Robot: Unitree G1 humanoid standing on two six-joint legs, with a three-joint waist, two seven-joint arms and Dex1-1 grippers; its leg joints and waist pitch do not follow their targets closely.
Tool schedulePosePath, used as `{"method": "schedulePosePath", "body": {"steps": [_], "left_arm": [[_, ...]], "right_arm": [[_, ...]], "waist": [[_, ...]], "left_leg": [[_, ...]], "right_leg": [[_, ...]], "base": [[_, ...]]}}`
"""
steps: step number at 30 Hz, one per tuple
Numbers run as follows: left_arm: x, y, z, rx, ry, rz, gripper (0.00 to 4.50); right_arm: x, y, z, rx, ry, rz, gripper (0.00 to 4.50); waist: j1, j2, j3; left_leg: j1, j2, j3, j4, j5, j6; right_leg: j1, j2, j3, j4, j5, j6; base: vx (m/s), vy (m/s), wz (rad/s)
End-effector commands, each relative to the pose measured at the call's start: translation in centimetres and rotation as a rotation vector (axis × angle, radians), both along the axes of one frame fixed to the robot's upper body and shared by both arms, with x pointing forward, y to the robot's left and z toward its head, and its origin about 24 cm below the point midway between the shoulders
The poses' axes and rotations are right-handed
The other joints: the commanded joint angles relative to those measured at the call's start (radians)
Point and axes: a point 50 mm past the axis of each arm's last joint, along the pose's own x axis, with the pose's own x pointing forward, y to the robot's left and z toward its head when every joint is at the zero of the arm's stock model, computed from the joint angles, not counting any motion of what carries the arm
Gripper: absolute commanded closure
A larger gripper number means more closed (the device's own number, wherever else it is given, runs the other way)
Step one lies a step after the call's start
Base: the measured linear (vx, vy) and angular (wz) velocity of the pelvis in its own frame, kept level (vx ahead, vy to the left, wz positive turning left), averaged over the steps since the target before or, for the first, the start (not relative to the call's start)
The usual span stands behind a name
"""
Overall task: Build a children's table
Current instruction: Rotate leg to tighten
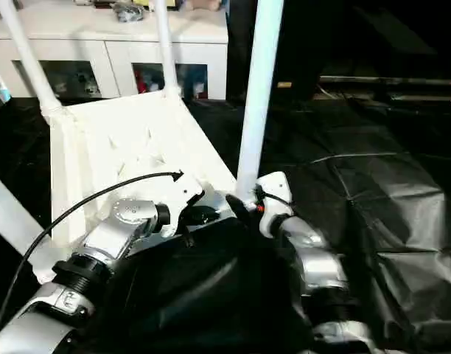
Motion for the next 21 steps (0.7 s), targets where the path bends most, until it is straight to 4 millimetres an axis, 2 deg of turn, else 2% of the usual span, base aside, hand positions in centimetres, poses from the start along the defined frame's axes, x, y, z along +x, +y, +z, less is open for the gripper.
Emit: {"method": "schedulePosePath", "body": {"steps": [1,3,4,5,8,9,11,14,17,21], "left_arm": [[-0.2,-0.5,0.4,-0.010,-0.016,-0.056,4.50],[-0.6,0.7,0.3,0.009,-0.004,-0.114,4.50],[-0.7,1.1,0.3,0.015,-0.001,-0.133,4.50],[-0.9,1.6,0.4,0.018,0.006,-0.170,4.50],[-1.4,2.6,0.6,0.017,0.033,-0.241,4.50],[-1.6,2.9,0.8,0.013,0.050,-0.267,4.50],[-1.8,3.2,1.0,0.014,0.067,-0.299,4.50],[-1.9,3.4,1.1,0.018,0.071,-0.315,4.50],[-2.0,3.5,1.1,0.017,0.072,-0.327,4.50],[-2.1,3.5,1.1,0.021,0.070,-0.330,4.50]], "right_arm": [[-1.6,3.5,-0.4,0.054,0.041,0.275,0.70],[-1.7,2.1,0.3,0.052,0.035,0.326,0.70],[-1.7,1.6,0.5,0.052,0.035,0.346,0.70],[-1.7,1.0,0.9,0.052,0.036,0.368,0.70],[-1.7,0.0,1.4,0.043,0.045,0.426,0.70],[-1.7,-0.3,1.5,0.033,0.050,0.446,0.70],[-1.7,-0.5,1.6,0.024,0.051,0.464,0.85],[-1.6,-0.5,1.8,0.025,0.044,0.480,1.12],[-1.6,-0.3,1.9,0.037,0.037,0.498,1.40],[-1.6,-0.1,1.8,0.040,0.048,0.527,1.65]], "waist": [[0.004,-0.011,-0.051],[0.007,-0.010,-0.052],[0.009,-0.011,-0.058],[0.013,-0.007,-0.060],[0.024,-0.002,-0.063],[0.029,0.000,-0.061],[0.032,-0.001,-0.060],[0.037,0.000,-0.059],[0.043,-0.002,-0.059],[0.047,-0.006,-0.060]], "left_leg": [[0.009,0.068,-0.032,-0.081,-0.239,0.073],[0.007,0.068,-0.033,-0.078,-0.211,0.083],[0.007,0.068,-0.031,-0.073,-0.176,0.096],[0.006,0.068,-0.031,-0.070,-0.138,0.113],[0.008,0.075,-0.023,-0.065,-0.092,0.132],[0.012,0.077,-0.019,-0.064,-0.093,0.131],[0.009,0.079,-0.020,-0.066,-0.106,0.119],[0.014,0.081,-0.020,-0.069,-0.135,0.090],[0.016,0.082,-0.020,-0.071,-0.140,0.072],[0.012,0.080,-0.020,-0.070,-0.121,0.073]], "right_leg": [[0.026,-0.072,0.034,-0.074,-0.190,-0.229],[0.029,-0.073,0.032,-0.070,-0.167,-0.240],[0.033,-0.073,0.031,-0.062,-0.117,-0.251],[0.035,-0.072,0.028,-0.057,-0.060,-0.264],[0.034,-0.067,0.020,-0.043,0.030,-0.298],[0.030,-0.066,0.017,-0.043,0.039,-0.308],[0.033,-0.069,0.013,-0.042,0.012,-0.310],[0.029,-0.069,0.013,-0.046,-0.047,-0.299],[0.028,-0.069,0.014,-0.045,-0.059,-0.290],[0.031,-0.072,0.014,-0.042,-0.044,-0.285]], "base": [[0.000,0.000,0.00],[0.000,0.000,0.00],[0.000,0.000,0.00],[0.000,0.000,0.00],[0.000,0.000,0.00],[0.000,0.000,0.00],[0.000,0.000,0.00],[0.000,0.000,0.00],[0.000,0.000,0.00],[0.000,0.000,0.00]]}}
